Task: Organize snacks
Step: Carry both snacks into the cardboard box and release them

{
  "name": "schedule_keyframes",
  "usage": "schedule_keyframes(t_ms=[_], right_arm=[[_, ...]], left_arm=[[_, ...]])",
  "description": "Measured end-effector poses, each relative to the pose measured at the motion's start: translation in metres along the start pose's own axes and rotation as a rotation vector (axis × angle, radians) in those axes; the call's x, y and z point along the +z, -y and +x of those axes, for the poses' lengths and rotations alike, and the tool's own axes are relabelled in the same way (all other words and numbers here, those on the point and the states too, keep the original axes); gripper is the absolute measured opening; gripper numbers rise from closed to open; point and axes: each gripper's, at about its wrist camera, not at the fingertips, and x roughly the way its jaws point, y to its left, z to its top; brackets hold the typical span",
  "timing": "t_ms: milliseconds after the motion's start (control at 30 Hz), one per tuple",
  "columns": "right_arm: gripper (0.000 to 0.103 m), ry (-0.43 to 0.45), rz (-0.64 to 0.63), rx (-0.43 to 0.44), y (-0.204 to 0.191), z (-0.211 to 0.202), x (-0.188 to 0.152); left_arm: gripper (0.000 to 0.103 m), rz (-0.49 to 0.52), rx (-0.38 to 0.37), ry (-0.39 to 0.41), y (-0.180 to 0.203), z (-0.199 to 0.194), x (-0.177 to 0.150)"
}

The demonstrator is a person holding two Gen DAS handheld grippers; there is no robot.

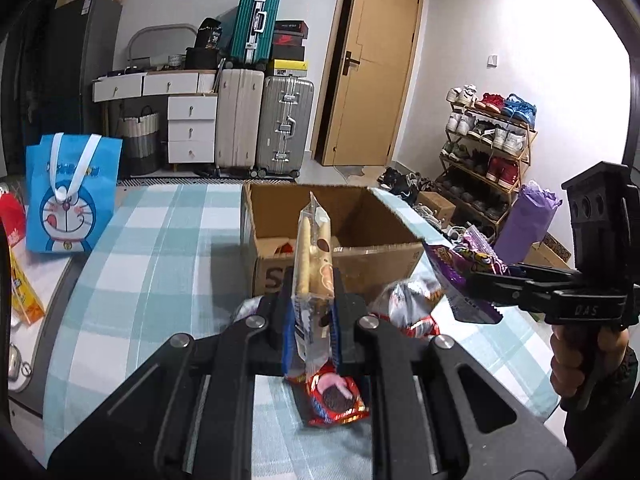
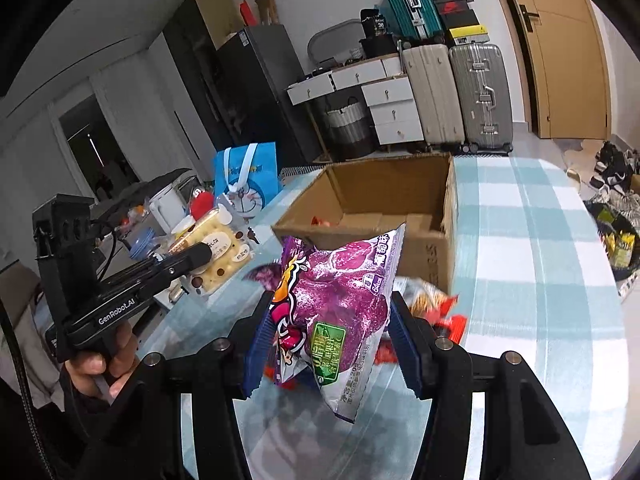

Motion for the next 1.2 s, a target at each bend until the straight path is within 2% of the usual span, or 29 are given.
schedule_keyframes(t_ms=[433, 767, 1200], right_arm=[[0.055, 0.023, -0.022, -0.022, 0.004, 0.015, 0.038], [0.055, 0.035, 0.031, -0.025, 0.024, 0.040, 0.065], [0.055, 0.013, 0.082, -0.029, 0.049, 0.091, 0.083]], left_arm=[[0.011, 0.020, 0.021, 0.025, 0.006, 0.039, 0.048], [0.011, 0.014, 0.026, 0.020, 0.002, 0.082, 0.073], [0.011, 0.012, 0.024, -0.013, -0.008, 0.156, 0.081]])
